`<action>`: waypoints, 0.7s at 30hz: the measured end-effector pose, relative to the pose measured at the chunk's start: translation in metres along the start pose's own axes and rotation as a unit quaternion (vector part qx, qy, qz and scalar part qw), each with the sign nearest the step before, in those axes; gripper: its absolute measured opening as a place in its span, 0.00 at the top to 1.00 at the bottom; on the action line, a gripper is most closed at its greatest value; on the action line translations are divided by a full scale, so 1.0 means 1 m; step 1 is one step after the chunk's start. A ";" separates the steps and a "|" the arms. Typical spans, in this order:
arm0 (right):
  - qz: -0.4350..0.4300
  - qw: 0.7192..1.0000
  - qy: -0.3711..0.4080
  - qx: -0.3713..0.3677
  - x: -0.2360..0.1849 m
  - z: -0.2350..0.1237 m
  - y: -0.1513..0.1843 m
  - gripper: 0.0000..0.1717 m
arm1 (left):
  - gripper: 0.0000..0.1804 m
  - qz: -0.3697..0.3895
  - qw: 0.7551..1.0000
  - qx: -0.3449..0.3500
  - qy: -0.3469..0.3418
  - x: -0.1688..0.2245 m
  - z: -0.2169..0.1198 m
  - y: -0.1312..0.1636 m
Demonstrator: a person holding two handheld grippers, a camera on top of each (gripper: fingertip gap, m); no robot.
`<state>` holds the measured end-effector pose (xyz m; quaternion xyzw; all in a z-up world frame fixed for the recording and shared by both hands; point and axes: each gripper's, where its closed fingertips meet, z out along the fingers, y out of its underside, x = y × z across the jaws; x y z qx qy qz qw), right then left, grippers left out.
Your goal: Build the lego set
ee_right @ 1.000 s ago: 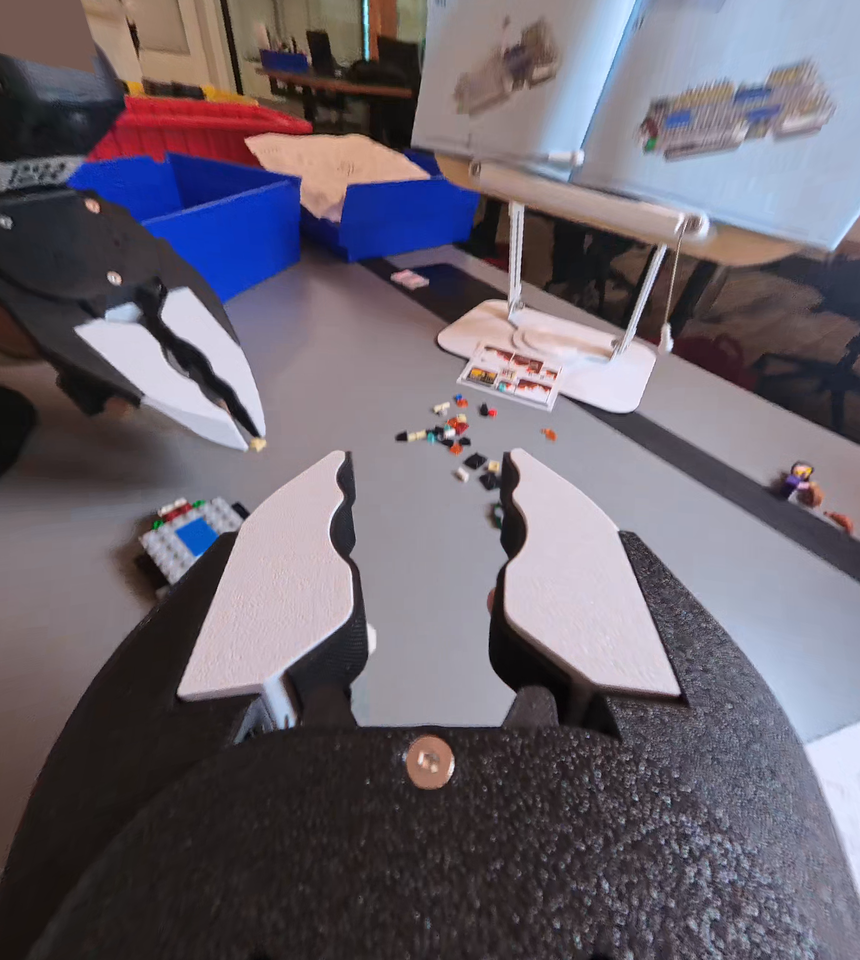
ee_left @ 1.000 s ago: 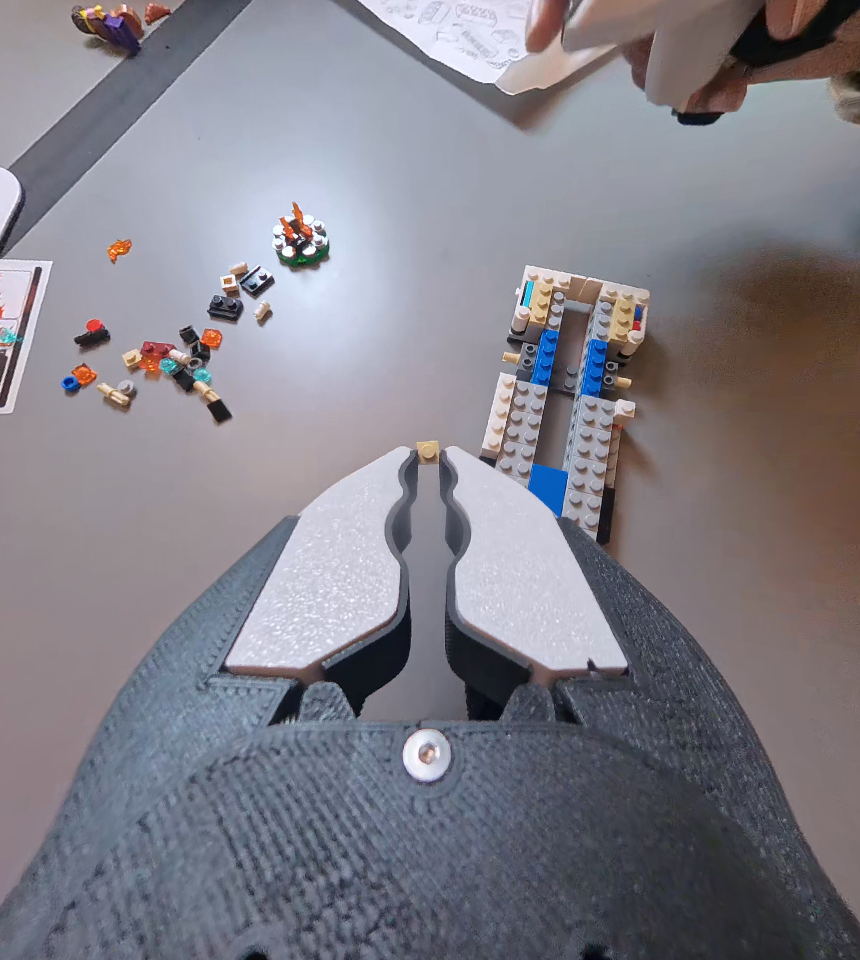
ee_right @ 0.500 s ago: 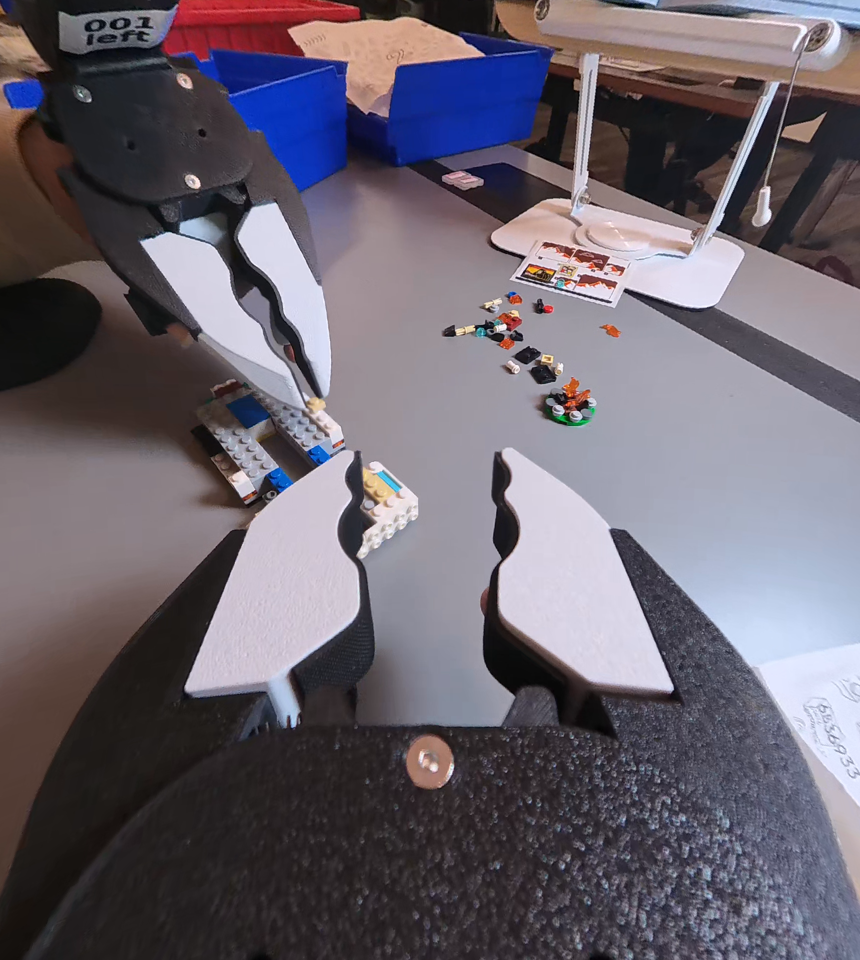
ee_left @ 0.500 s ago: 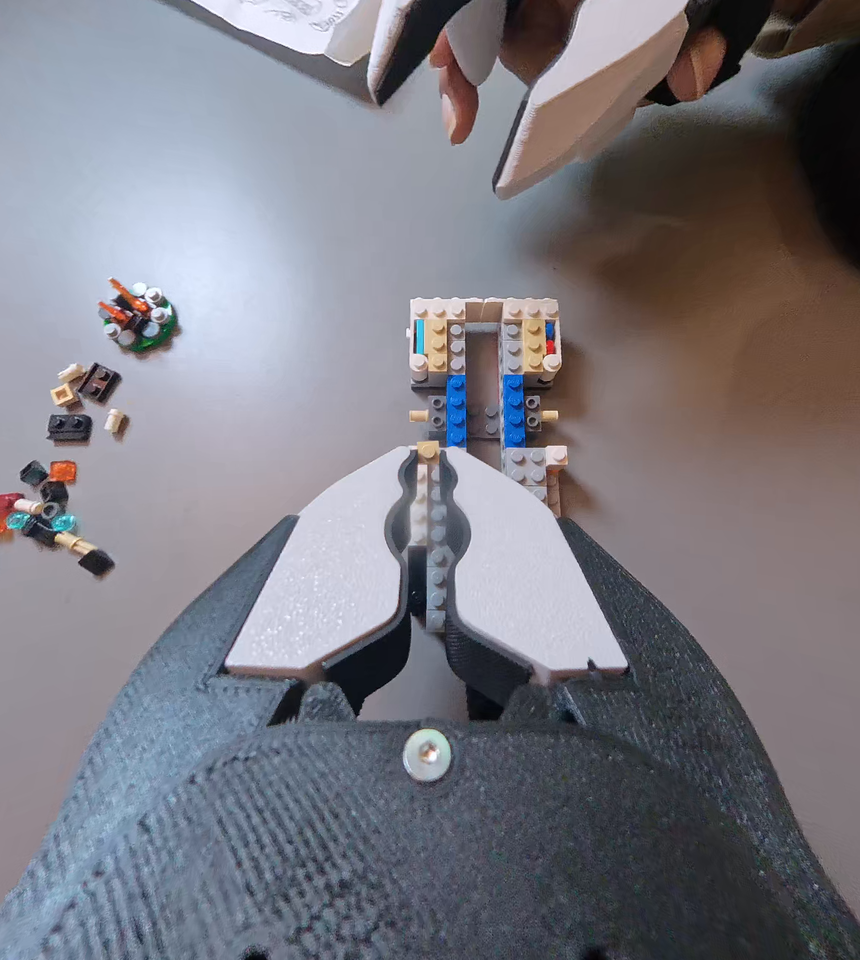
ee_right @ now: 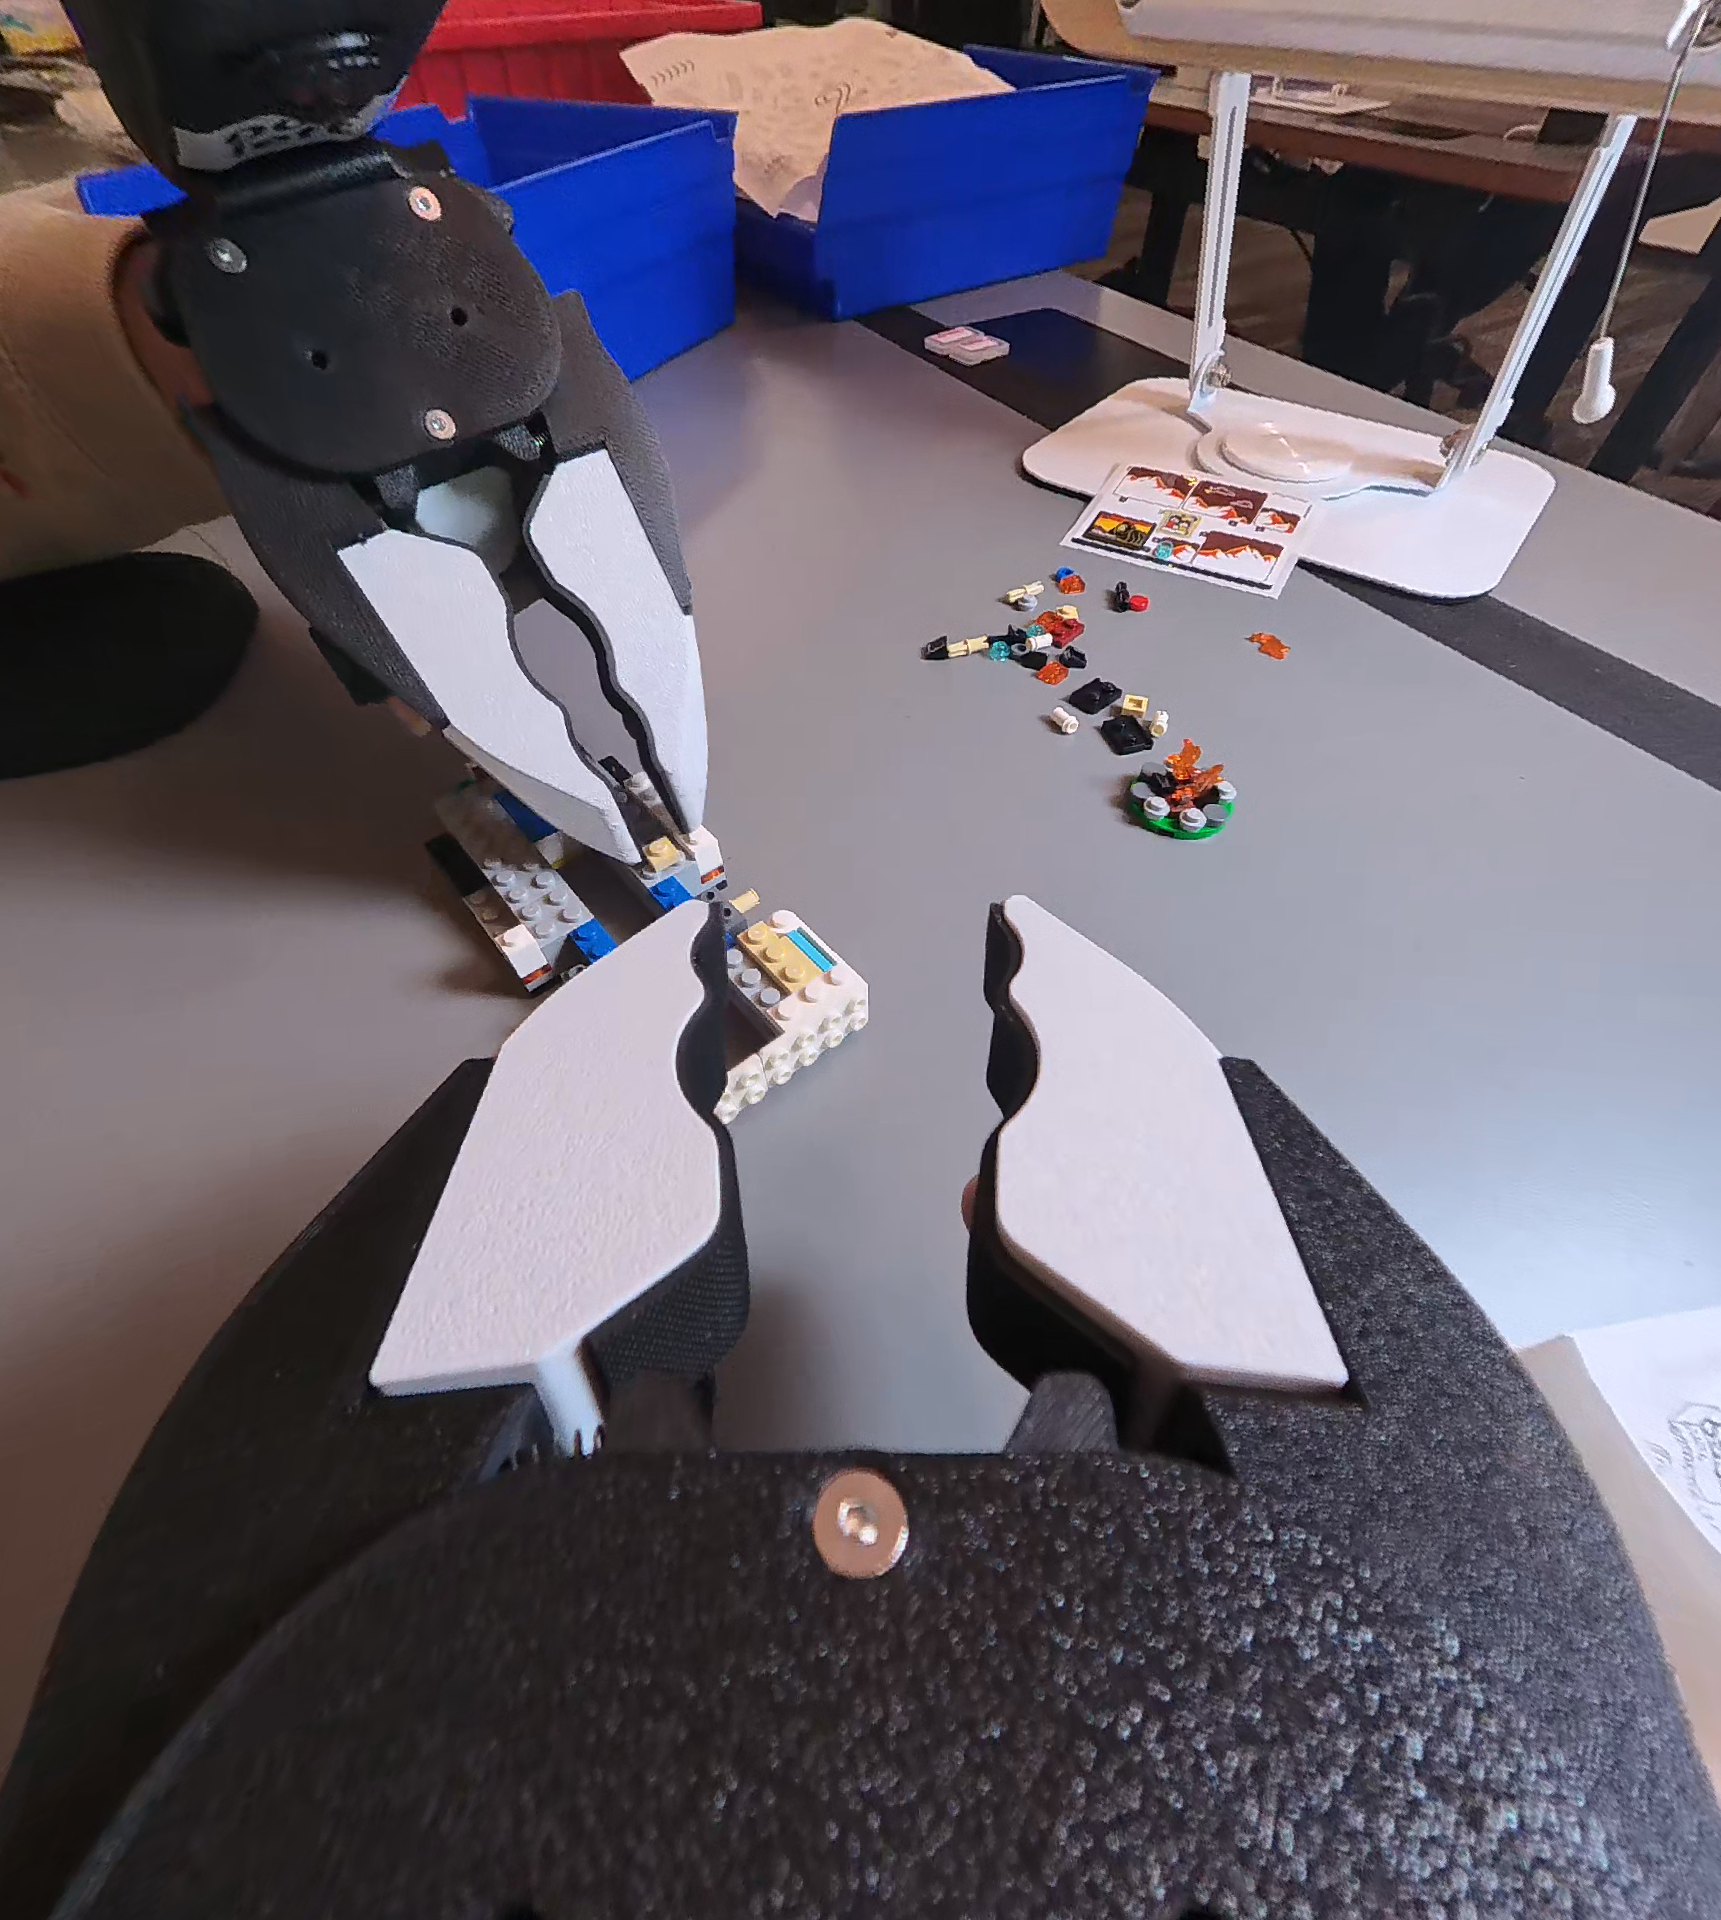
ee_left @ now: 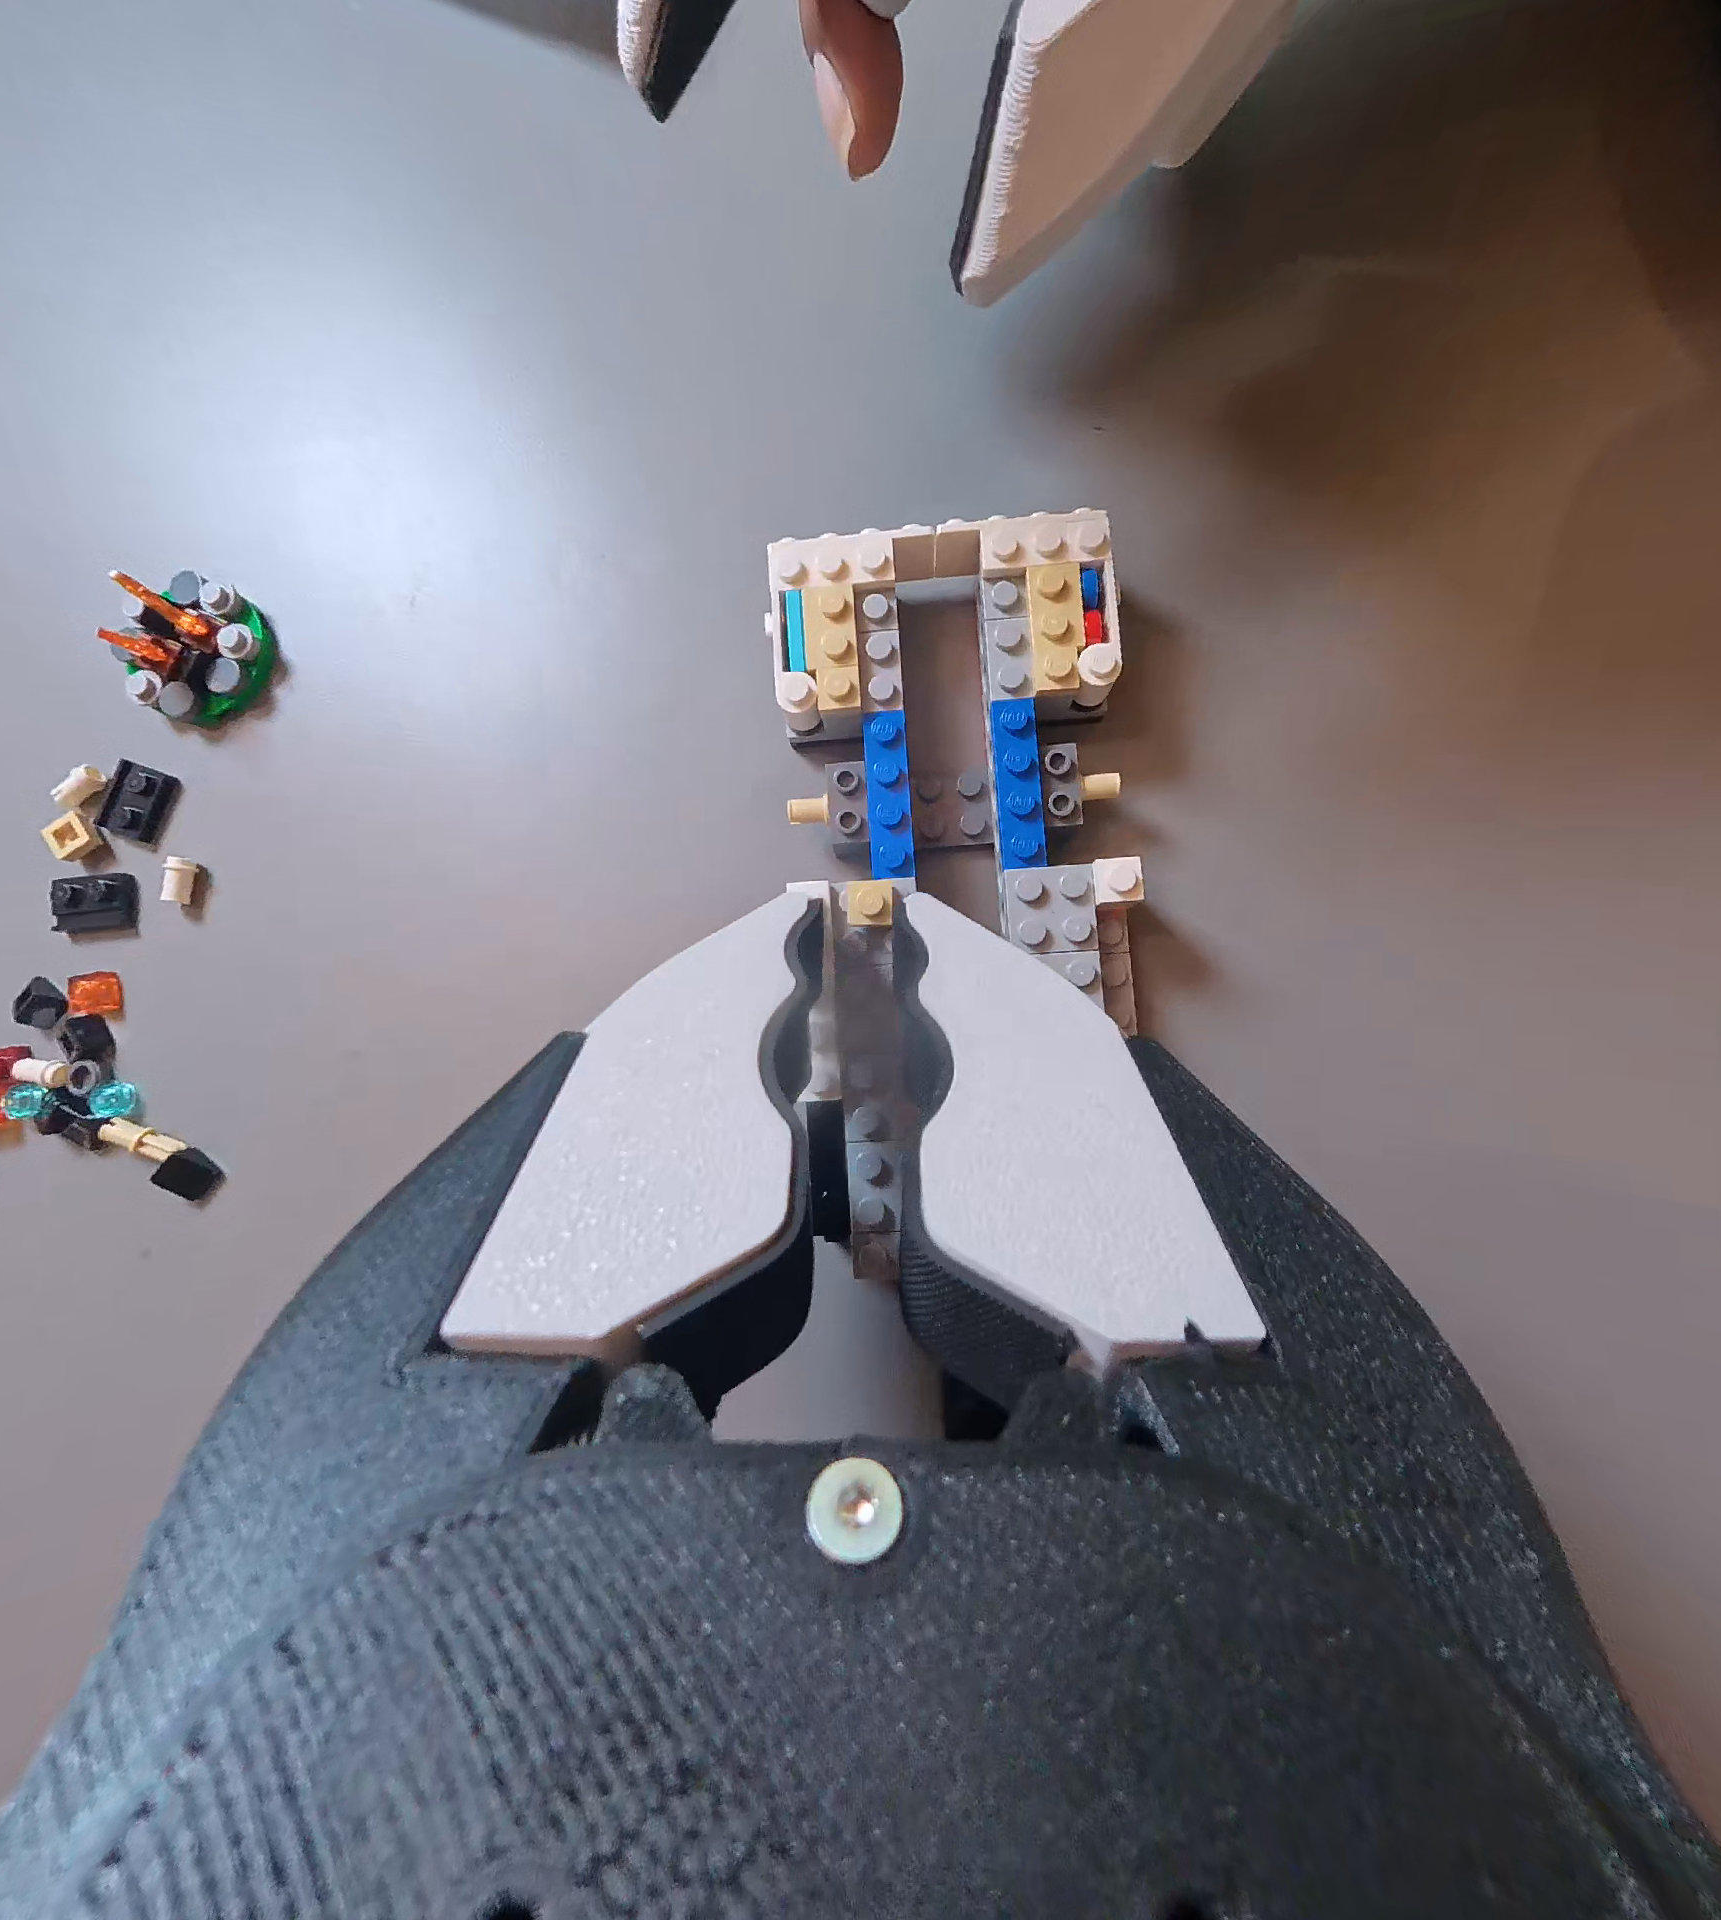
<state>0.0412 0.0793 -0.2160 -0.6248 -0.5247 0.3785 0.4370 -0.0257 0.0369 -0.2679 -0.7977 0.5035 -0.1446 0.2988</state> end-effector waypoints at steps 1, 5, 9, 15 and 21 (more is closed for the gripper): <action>0.000 1.000 0.000 0.000 0.000 0.000 0.000 0.72 | 0.93 0.000 1.000 0.000 -0.002 -0.001 0.000 0.000; -0.001 1.000 -0.001 0.000 -0.001 0.000 -0.001 0.72 | 0.93 -0.002 1.000 0.003 -0.005 -0.002 0.001 0.000; 0.000 1.000 -0.002 -0.001 -0.002 0.001 0.000 0.72 | 0.93 -0.006 1.000 0.007 -0.004 -0.003 0.001 0.000; -0.001 1.000 -0.004 -0.003 -0.003 0.002 0.000 0.72 | 0.92 -0.009 1.000 0.010 -0.006 -0.004 0.002 -0.001; -0.001 1.000 -0.006 -0.002 -0.004 0.002 0.000 0.72 | 0.92 -0.010 1.000 0.009 -0.006 -0.005 0.002 -0.001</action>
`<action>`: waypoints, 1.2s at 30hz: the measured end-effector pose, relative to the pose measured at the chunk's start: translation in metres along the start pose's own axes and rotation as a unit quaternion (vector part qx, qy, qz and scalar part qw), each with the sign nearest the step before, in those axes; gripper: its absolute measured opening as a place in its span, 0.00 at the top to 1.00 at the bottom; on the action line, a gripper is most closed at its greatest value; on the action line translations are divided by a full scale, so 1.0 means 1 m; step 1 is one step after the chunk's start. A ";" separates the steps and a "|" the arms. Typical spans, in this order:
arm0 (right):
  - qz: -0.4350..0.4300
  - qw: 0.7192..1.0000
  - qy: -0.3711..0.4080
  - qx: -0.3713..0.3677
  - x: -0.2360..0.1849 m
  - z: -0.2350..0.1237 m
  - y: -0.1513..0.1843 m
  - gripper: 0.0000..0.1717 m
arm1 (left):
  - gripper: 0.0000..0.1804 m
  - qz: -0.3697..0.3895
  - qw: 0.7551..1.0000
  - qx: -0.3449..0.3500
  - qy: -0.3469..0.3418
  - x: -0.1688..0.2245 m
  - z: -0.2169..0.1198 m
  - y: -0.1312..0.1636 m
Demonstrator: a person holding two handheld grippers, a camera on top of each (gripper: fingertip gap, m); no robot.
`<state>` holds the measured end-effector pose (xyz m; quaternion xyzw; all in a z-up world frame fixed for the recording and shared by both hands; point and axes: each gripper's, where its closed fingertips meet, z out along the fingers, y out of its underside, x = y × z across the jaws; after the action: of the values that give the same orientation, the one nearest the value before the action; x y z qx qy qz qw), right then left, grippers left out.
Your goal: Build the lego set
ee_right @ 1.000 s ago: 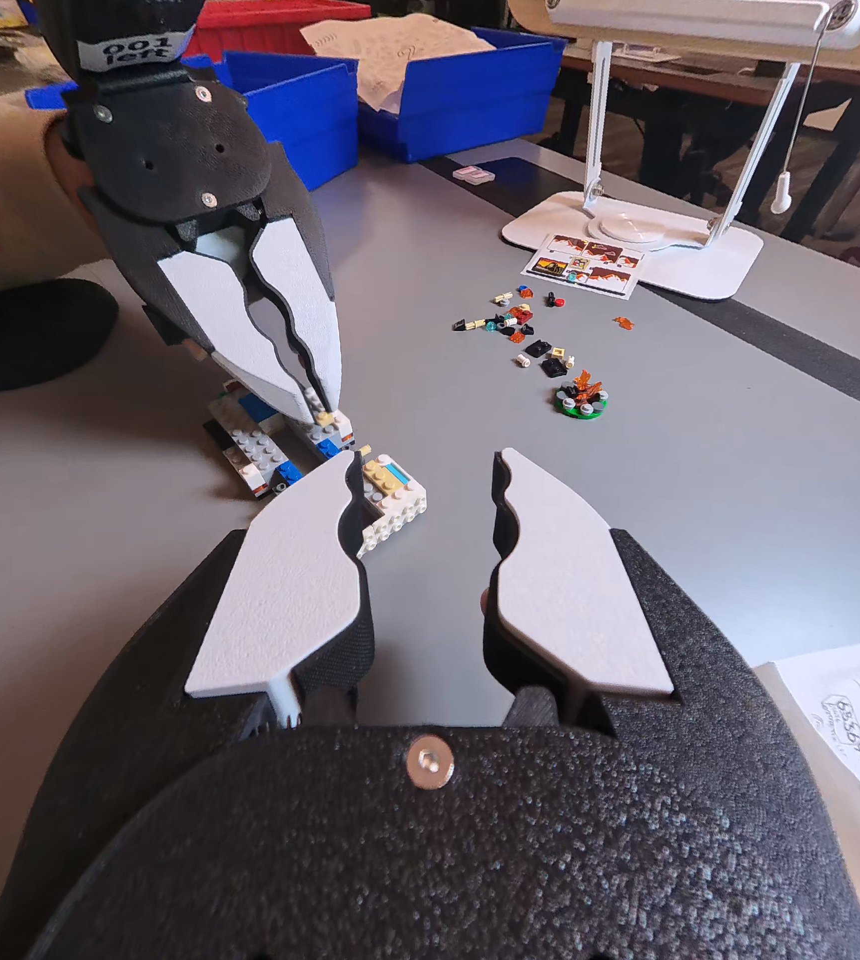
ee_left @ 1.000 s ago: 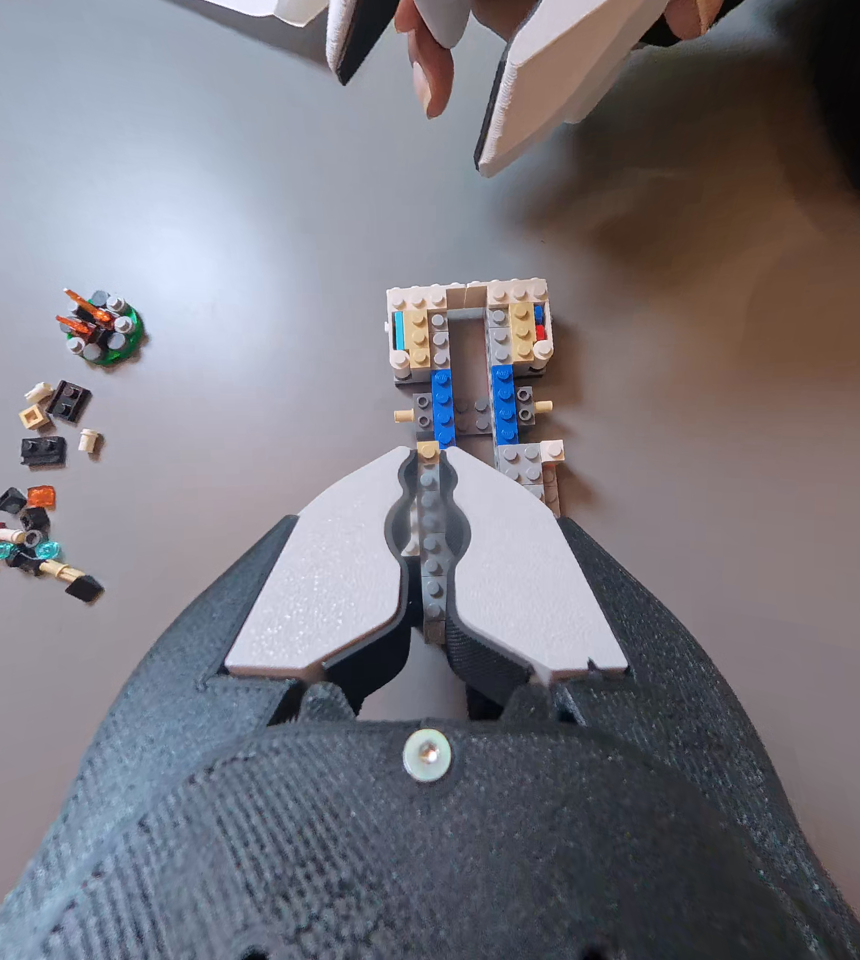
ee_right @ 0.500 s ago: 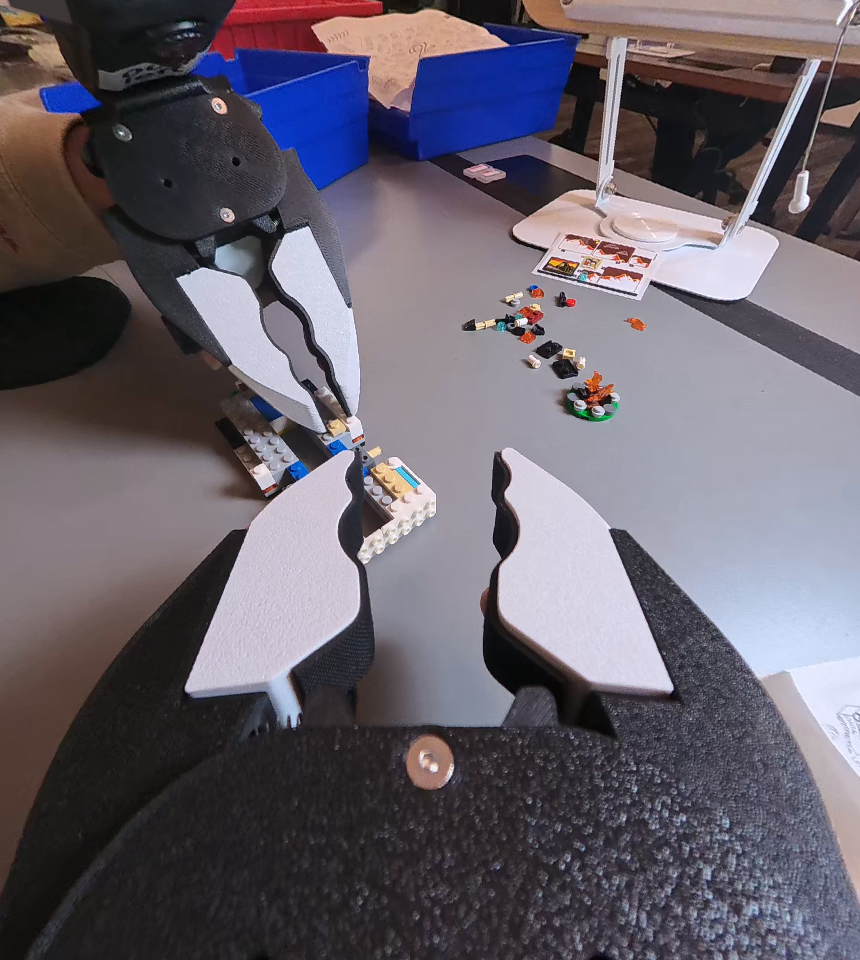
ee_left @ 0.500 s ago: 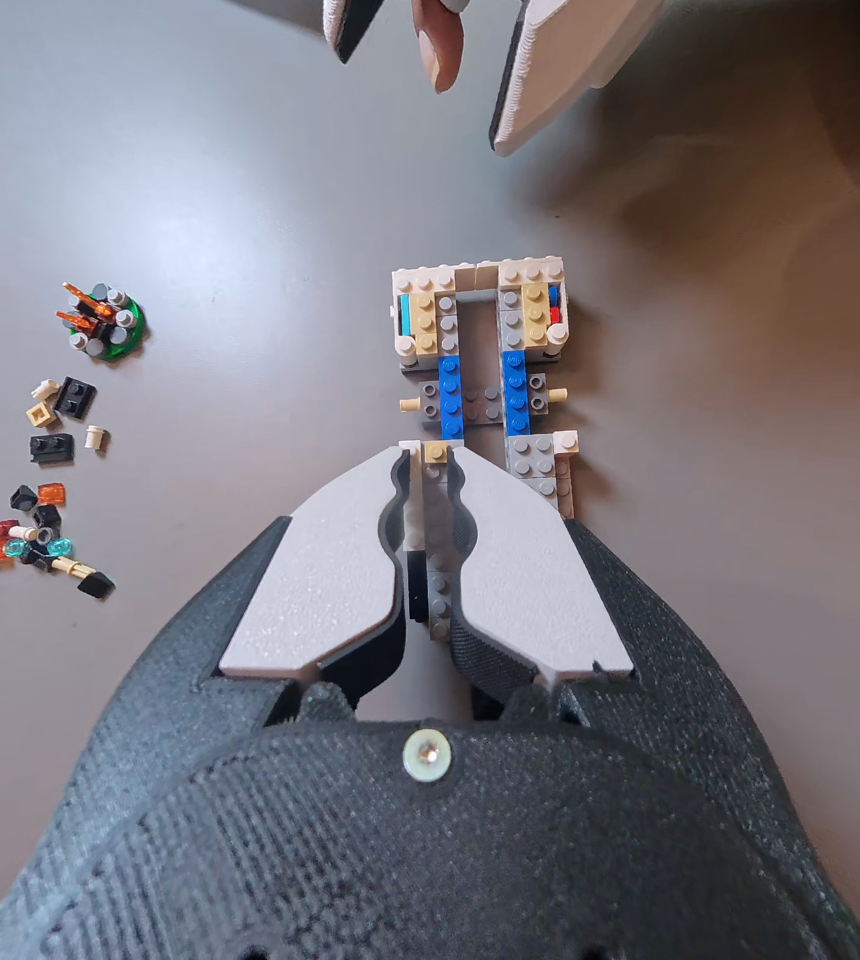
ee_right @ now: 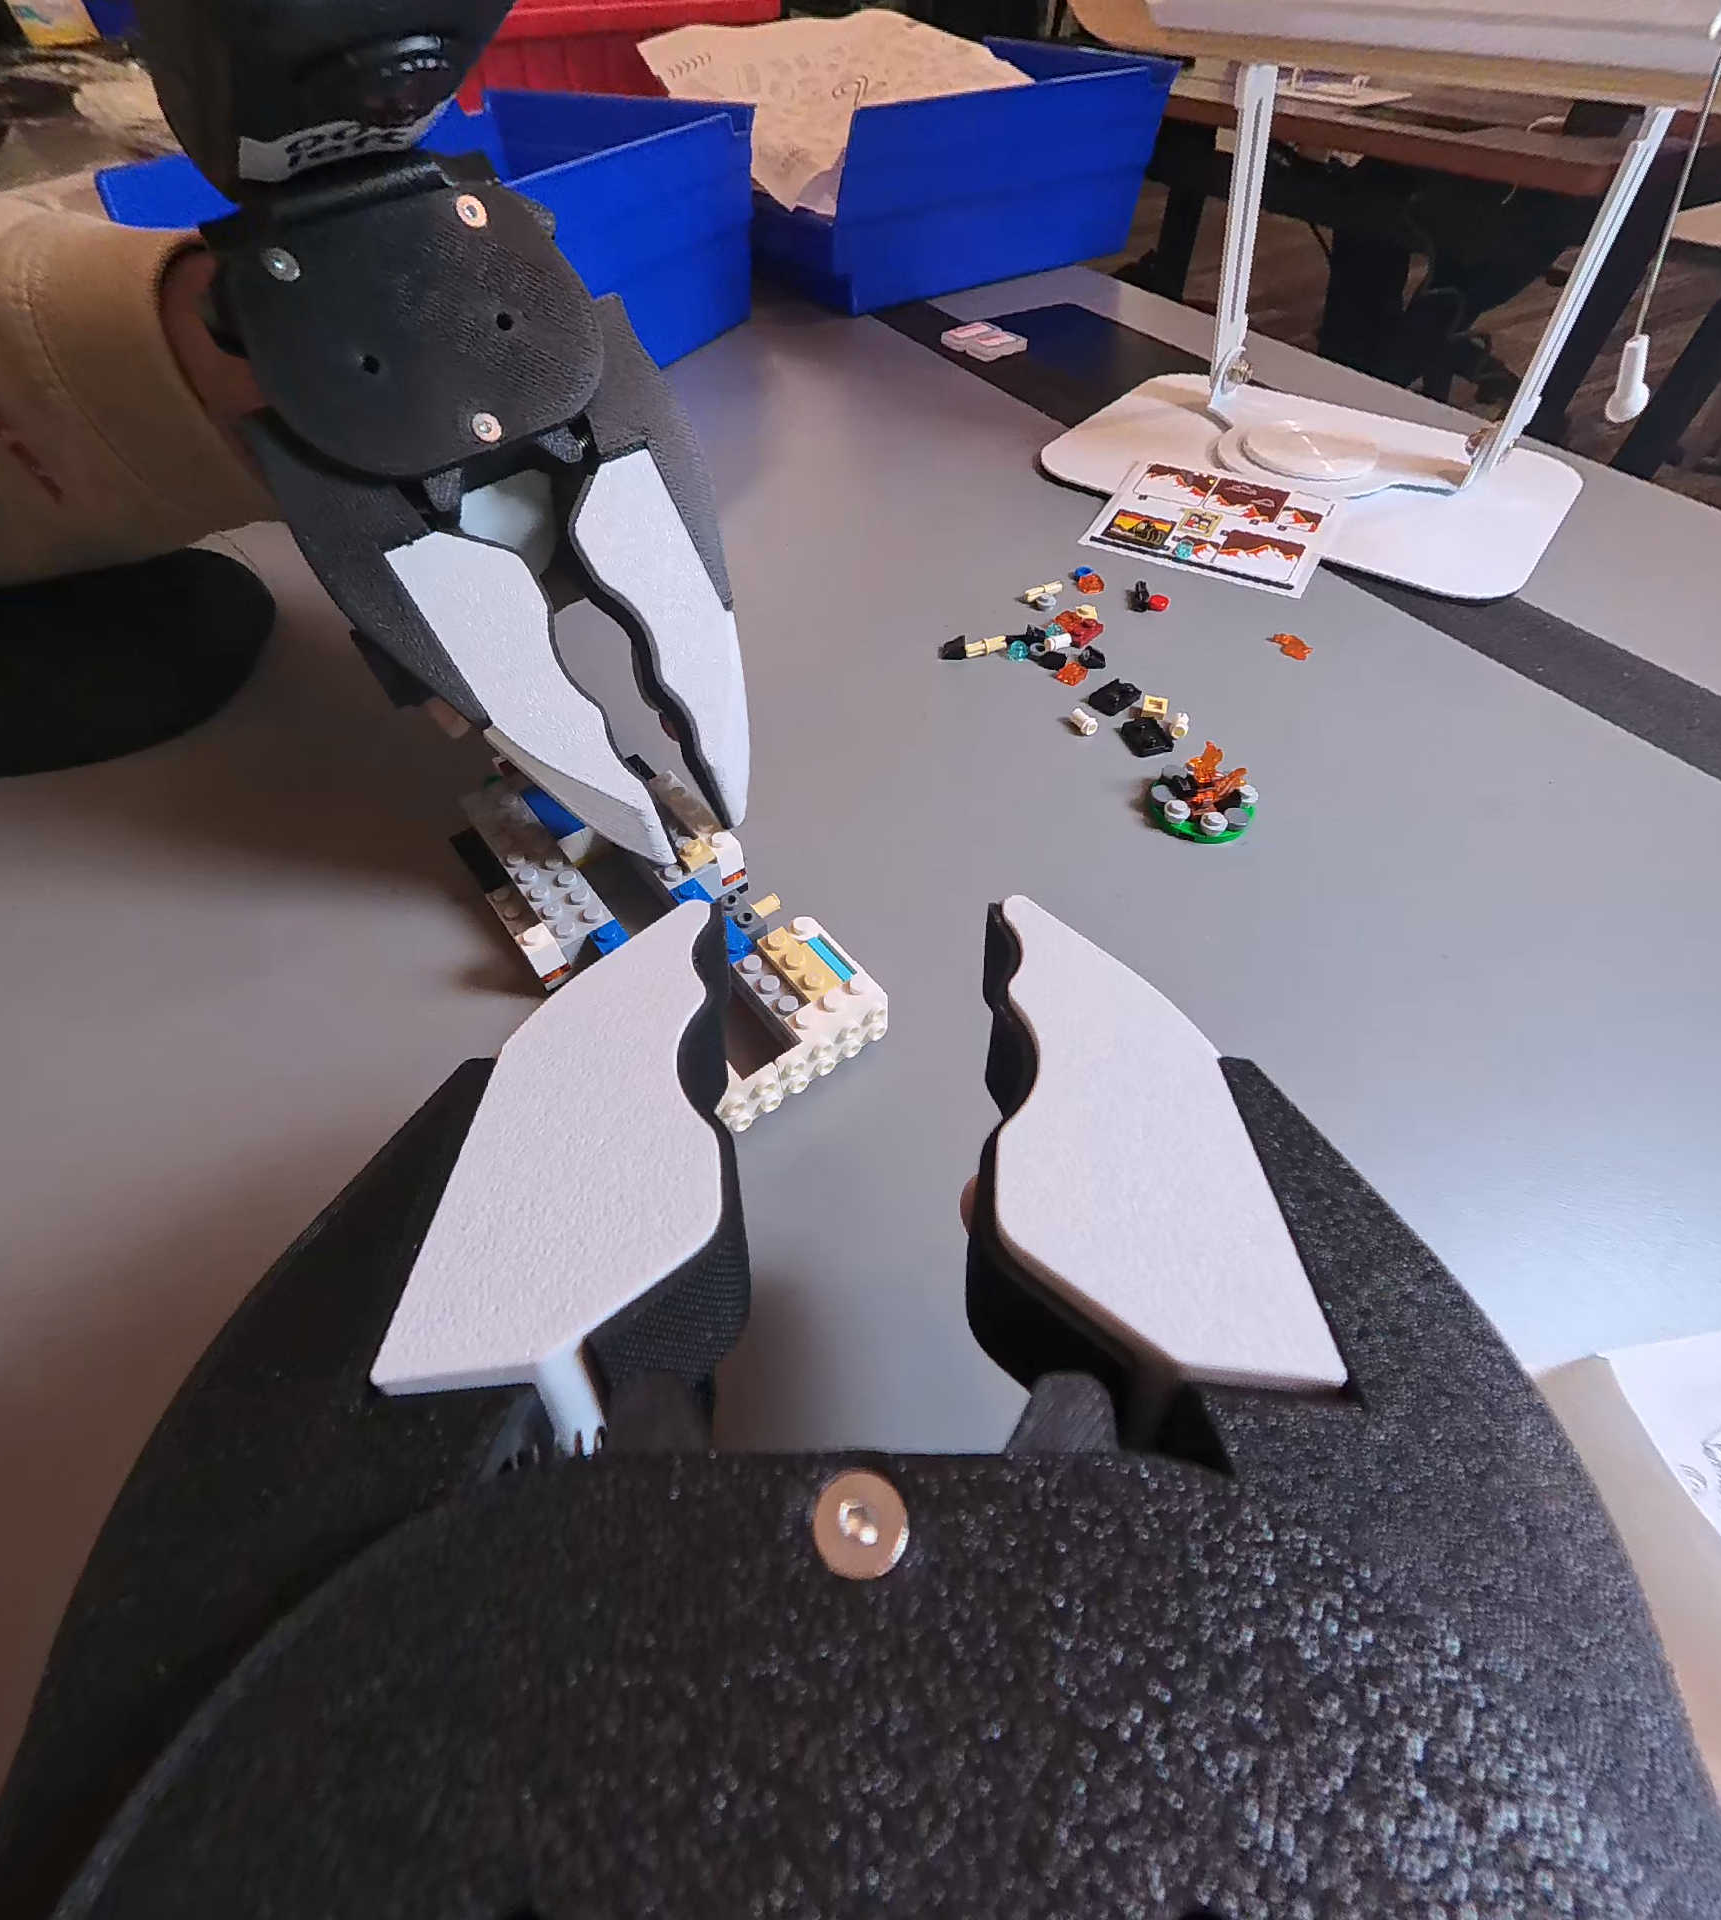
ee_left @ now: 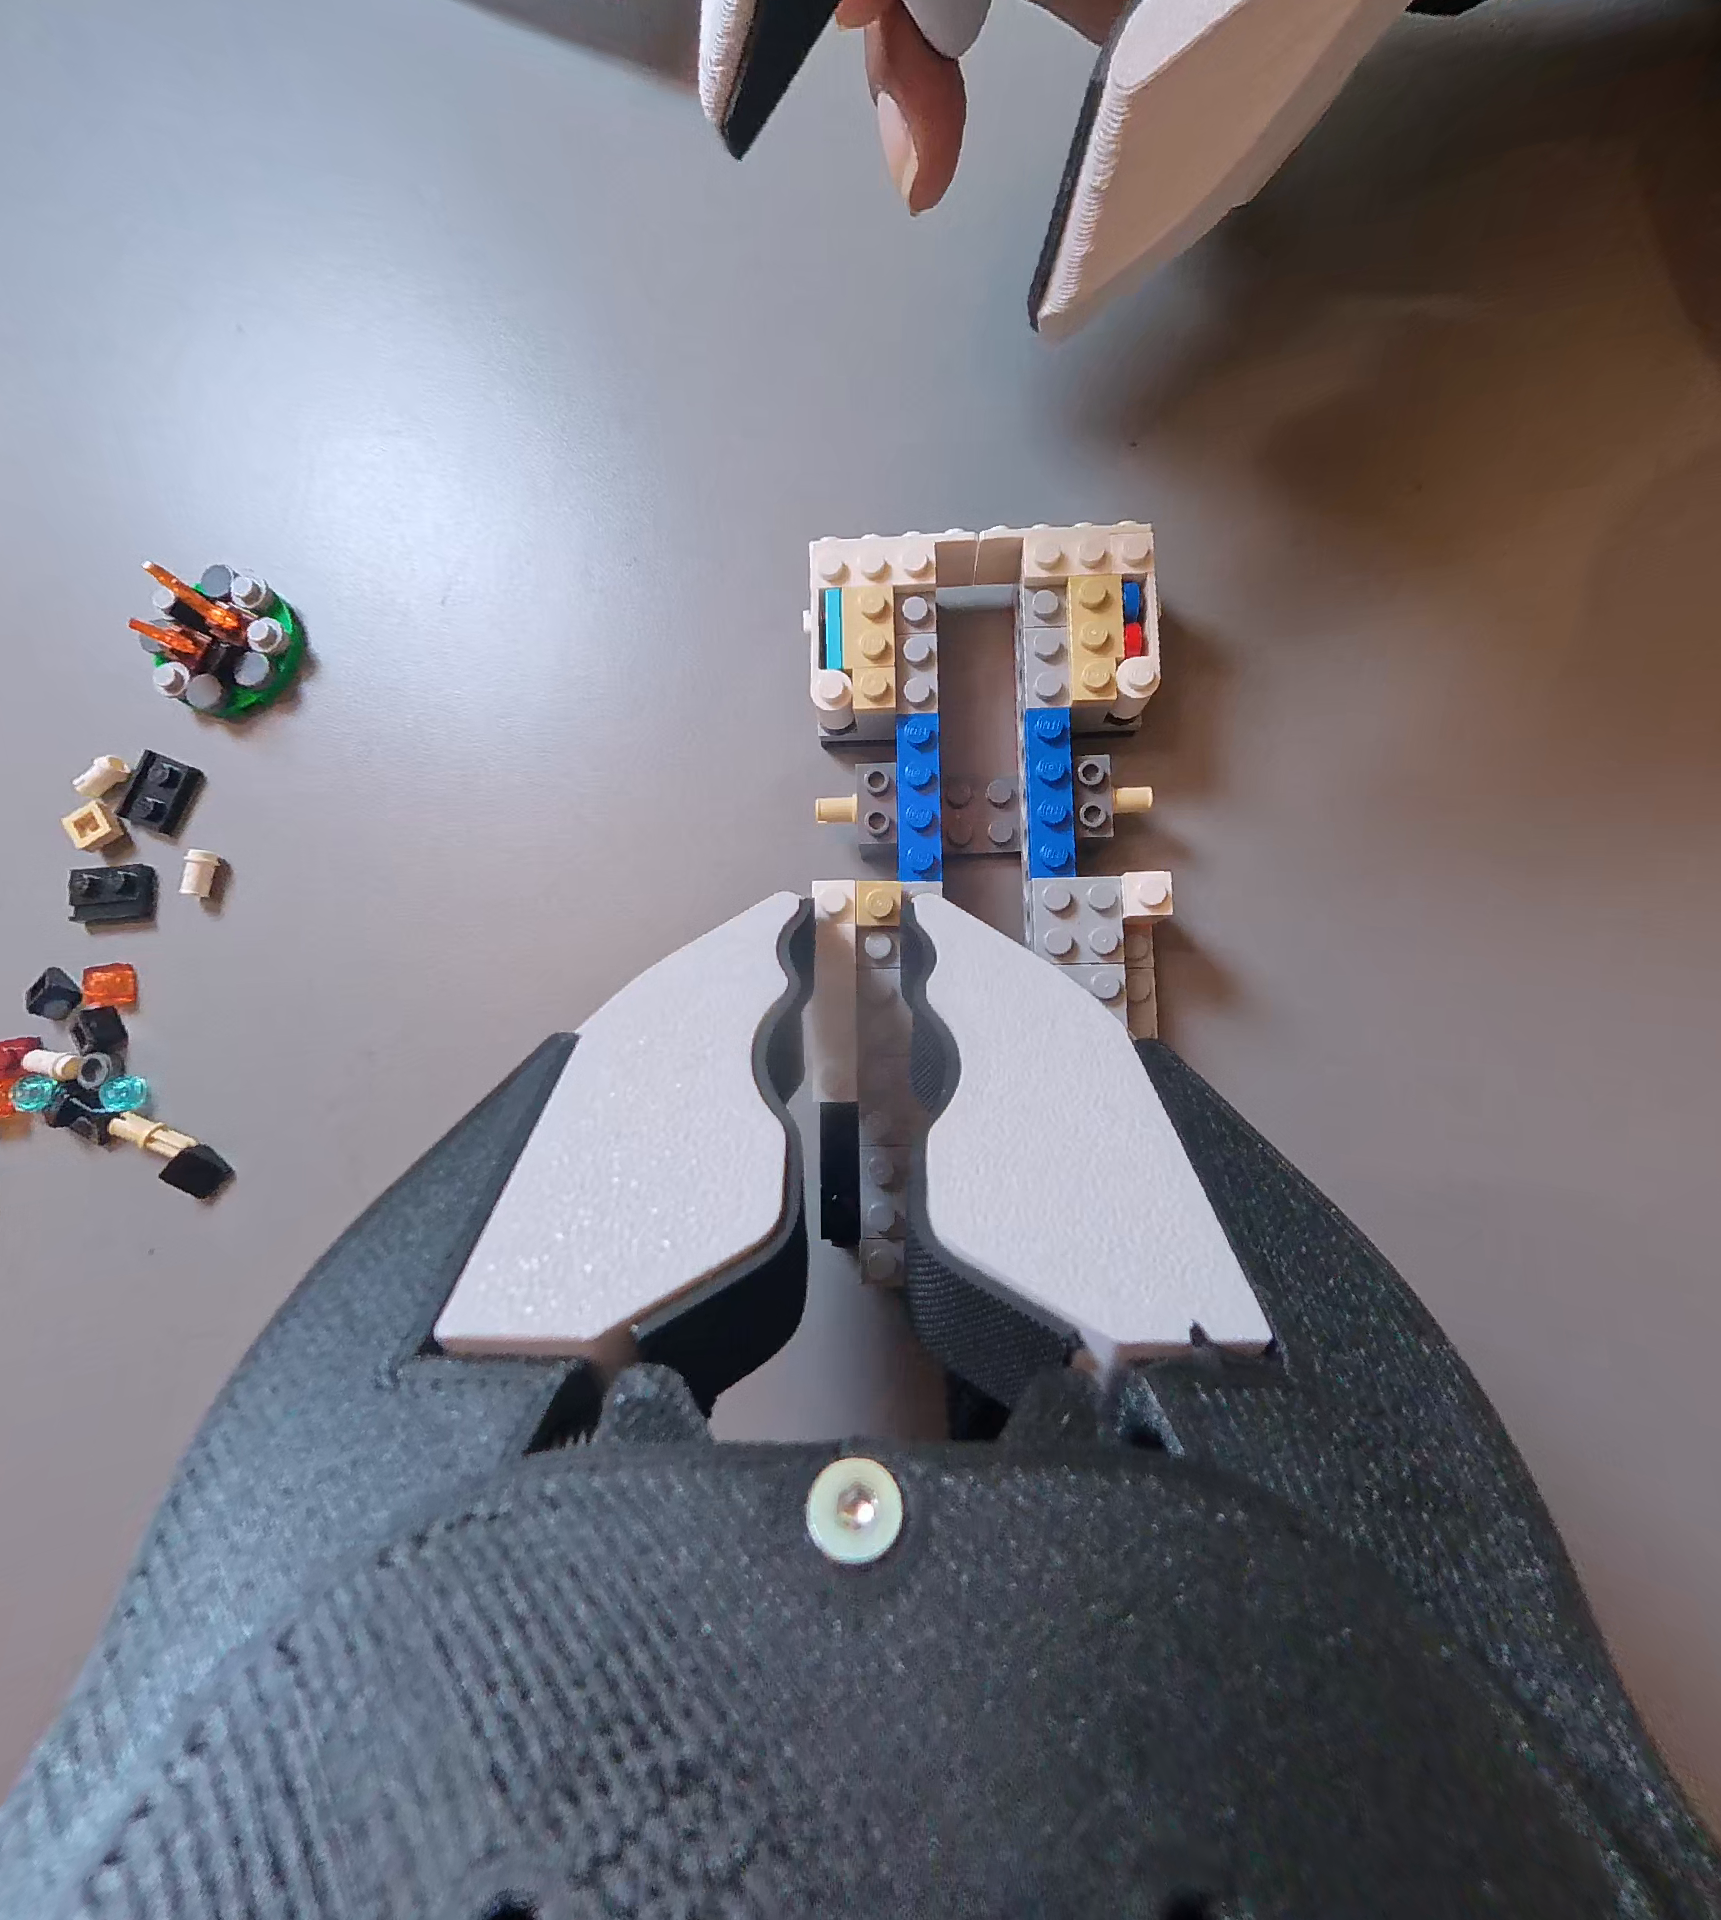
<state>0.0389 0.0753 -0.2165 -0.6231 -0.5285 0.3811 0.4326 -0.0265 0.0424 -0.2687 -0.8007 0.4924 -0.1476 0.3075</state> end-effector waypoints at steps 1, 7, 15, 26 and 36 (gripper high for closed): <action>0.000 1.000 0.000 0.000 0.000 0.000 0.000 0.72 | 0.92 0.000 1.000 0.001 0.001 0.000 0.000 0.000; 0.000 1.000 -0.004 -0.001 -0.002 0.001 0.000 0.72 | 0.91 0.000 1.000 0.001 0.001 0.000 0.000 0.000; -0.015 0.999 -0.026 -0.019 -0.008 0.006 -0.001 0.76 | 0.88 -0.021 0.999 0.030 -0.004 0.003 -0.019 -0.001; -0.112 0.974 -0.097 -0.170 -0.040 0.056 0.008 1.00 | 0.66 -0.084 0.996 0.036 0.005 0.016 -0.032 0.041; -0.136 0.953 -0.123 -0.240 -0.055 0.075 0.015 1.00 | 0.65 -0.071 0.996 0.041 0.041 0.033 -0.038 0.041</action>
<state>-0.0347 0.0299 -0.2546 -0.5789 -0.7334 0.2544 0.2494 -0.0602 -0.0130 -0.2678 -0.8134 0.4403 -0.2218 0.3087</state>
